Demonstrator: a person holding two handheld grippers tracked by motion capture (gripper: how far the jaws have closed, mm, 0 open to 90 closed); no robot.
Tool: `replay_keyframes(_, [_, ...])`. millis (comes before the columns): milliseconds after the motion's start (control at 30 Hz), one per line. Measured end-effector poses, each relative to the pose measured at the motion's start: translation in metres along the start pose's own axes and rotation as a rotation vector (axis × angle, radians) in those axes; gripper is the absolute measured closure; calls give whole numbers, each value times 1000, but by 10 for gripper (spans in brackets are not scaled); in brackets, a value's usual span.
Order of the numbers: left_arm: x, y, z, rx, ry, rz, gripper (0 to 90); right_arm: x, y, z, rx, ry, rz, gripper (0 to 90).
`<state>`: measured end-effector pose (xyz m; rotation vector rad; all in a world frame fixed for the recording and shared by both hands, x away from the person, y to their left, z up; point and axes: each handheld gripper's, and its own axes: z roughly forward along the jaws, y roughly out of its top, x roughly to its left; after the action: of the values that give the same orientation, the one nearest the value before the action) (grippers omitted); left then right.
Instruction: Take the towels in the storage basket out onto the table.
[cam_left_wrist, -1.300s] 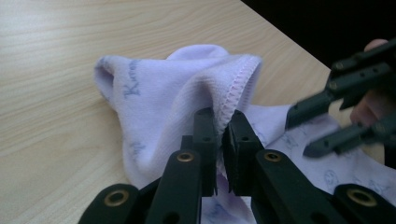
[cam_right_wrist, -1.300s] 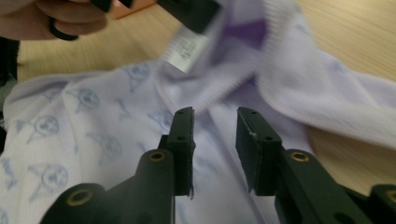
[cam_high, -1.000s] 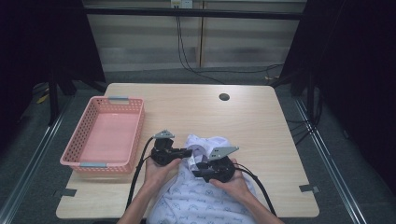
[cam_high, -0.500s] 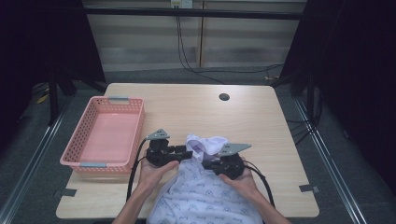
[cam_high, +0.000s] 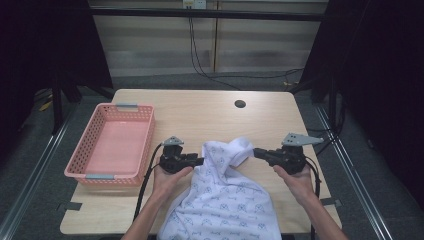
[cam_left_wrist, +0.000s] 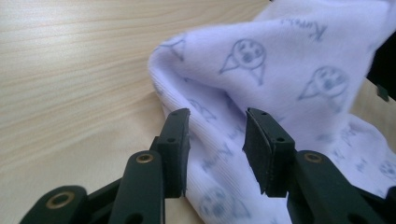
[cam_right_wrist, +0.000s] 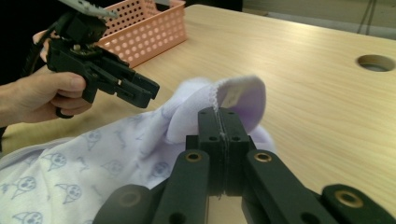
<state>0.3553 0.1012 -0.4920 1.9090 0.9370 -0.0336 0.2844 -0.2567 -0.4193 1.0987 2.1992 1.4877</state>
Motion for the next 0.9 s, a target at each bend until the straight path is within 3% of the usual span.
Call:
replay_keyframes(100, [5, 2, 15, 38, 15, 10, 538, -8, 0, -8, -14, -18, 19, 895])
replay_keyframes(167, [4, 6, 22, 24, 1, 12, 522, -11, -1, -11, -8, -28, 25, 894])
replay_keyframes(267, [-1, 14, 32, 86, 20, 25, 628, -15, -3, -12, -1, -31, 28, 895])
replay_keyframes(300, [-4, 15, 33, 77, 37, 40, 757, -16, -4, -12, -2, -34, 31, 894])
replay_keyframes(333, [-5, 17, 33, 72, 7, 31, 840, -17, -4, -12, -3, -35, 36, 894])
replay_keyframes(400, [-5, 21, 29, 33, 11, 33, 872, -20, -3, -12, -7, -42, 44, 894])
replay_keyframes(433, [-4, 25, 24, 24, -14, 29, 873, -22, -3, -12, -7, -45, 48, 894])
replay_keyframes(533, [-12, 38, 0, -42, -7, 77, 874, -27, 2, -18, -25, -61, 55, 894])
replay_keyframes(633, [-34, 51, -29, -103, -20, 159, 874, -29, 11, -28, -80, -63, 67, 894])
replay_keyframes(700, [-52, 51, -43, -128, -24, 218, 874, -27, 15, -35, -103, -60, 63, 894])
replay_keyframes(733, [-61, 47, -51, -136, -49, 248, 873, -25, 16, -39, -115, -59, 59, 894])
replay_keyframes(833, [-86, 26, -61, -63, -98, 315, 872, -17, 7, -53, -111, -54, 49, 894])
replay_keyframes(900, [-96, 6, -60, -21, -127, 310, 871, -13, -7, -60, -87, -48, 60, 894])
